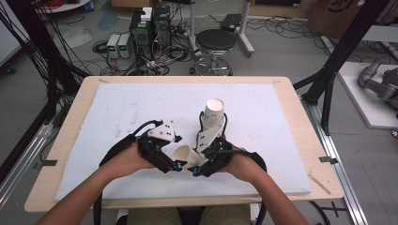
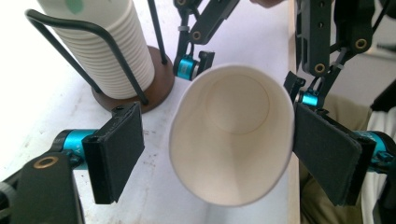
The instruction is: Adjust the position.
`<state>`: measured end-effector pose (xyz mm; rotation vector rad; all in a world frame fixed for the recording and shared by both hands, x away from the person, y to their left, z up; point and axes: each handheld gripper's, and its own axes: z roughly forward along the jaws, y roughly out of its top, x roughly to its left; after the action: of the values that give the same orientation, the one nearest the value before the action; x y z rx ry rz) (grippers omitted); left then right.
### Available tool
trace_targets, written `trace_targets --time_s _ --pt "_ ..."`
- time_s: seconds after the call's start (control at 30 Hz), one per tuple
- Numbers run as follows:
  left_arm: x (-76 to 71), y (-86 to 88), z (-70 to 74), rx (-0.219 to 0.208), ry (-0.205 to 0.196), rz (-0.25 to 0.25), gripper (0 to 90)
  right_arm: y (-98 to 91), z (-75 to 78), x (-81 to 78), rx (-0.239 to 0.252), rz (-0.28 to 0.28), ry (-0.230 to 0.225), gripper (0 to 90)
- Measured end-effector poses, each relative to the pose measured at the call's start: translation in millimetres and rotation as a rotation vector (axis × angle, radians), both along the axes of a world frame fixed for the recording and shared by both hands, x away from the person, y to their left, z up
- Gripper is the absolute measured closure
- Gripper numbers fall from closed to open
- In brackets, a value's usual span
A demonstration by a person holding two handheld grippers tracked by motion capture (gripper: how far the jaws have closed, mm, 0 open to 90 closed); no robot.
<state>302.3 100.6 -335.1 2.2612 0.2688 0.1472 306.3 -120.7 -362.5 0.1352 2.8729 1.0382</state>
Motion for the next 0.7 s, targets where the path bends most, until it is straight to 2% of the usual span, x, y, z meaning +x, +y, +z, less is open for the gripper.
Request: trace_targets --time_s 0.17,0.27,0.3,0.4,0.43,0.63,0.67,0.7 --pt "-2.5 13.1 -2.3 -0.127 -0.003 0.029 18.3 -9.4 -0.8 1.2 0.045 -0.020 0.007 39.1" --pt "-4.2 20.3 -3.3 -0.189 -0.009 0.047 18.3 -17.8 -3.1 2.8 0.095 -0.045 0.017 39.1" --pt "-4.8 23.2 -3.9 -0.215 -0.006 0.053 18.3 -17.8 -3.1 2.8 0.095 -0.045 0.017 39.1" --pt "-6.5 31.2 -7.0 -0.278 0.000 0.075 18.3 -27.0 -5.3 3.7 0.149 -0.068 0.022 38.9" --pt "-7.1 33.2 -8.6 -0.301 0.004 0.087 18.3 -27.0 -5.3 3.7 0.149 -0.068 0.022 38.9" --pt "-9.0 46.8 -18.2 -0.390 -0.008 0.144 18.3 -41.7 -9.6 -0.1 0.223 -0.095 0.000 38.0" --pt "-9.2 49.5 -19.7 -0.406 -0.015 0.153 18.4 -47.6 -11.1 -1.5 0.259 -0.101 -0.016 37.7" --pt "-9.7 52.1 -21.1 -0.424 -0.022 0.163 18.4 -47.6 -11.1 -1.5 0.259 -0.101 -0.016 37.7"
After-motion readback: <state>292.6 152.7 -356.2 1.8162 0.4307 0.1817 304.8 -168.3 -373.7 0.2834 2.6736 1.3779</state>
